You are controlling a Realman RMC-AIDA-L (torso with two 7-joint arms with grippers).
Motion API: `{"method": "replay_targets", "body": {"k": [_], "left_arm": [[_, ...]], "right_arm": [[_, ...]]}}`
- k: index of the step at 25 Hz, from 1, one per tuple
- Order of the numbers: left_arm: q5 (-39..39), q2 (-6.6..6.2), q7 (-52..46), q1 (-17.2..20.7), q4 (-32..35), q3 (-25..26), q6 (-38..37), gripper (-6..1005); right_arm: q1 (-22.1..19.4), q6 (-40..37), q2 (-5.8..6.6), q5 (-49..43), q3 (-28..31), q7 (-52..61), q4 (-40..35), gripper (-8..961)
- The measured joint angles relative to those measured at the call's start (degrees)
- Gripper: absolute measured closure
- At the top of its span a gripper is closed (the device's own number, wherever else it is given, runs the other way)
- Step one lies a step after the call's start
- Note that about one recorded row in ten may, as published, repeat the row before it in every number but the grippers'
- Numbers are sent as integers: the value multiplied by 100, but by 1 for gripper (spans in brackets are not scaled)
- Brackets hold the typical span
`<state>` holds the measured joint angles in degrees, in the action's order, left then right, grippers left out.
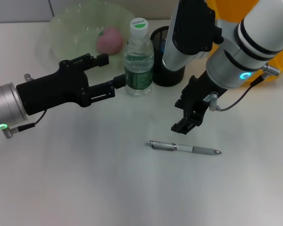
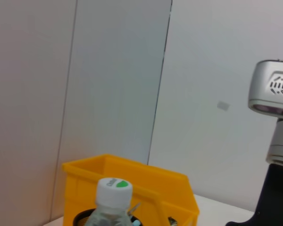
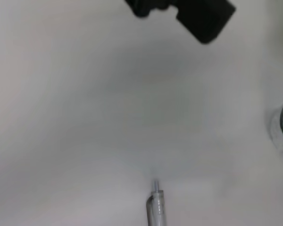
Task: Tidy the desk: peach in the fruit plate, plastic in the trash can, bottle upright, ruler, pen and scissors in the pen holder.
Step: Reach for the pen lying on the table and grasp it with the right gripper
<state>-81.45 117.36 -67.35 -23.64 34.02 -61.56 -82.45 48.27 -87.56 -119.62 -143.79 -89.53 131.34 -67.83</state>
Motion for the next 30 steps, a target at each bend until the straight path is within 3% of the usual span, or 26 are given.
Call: {"method": "replay_targets", "body": {"k": [15,21,30], "left_arm": [[7,5,-26,10,-37,39,35,184],[-3,22,-23,15,-47,39,64,185],[6,34,-24,1,-44,39,106,185]], "right_arm": [[388,259,-5,1,-438,-7,295,317],[339,478,-16,94,-844,-154,331,318],[329,372,-6,572,-854,-196,483,318]]}}
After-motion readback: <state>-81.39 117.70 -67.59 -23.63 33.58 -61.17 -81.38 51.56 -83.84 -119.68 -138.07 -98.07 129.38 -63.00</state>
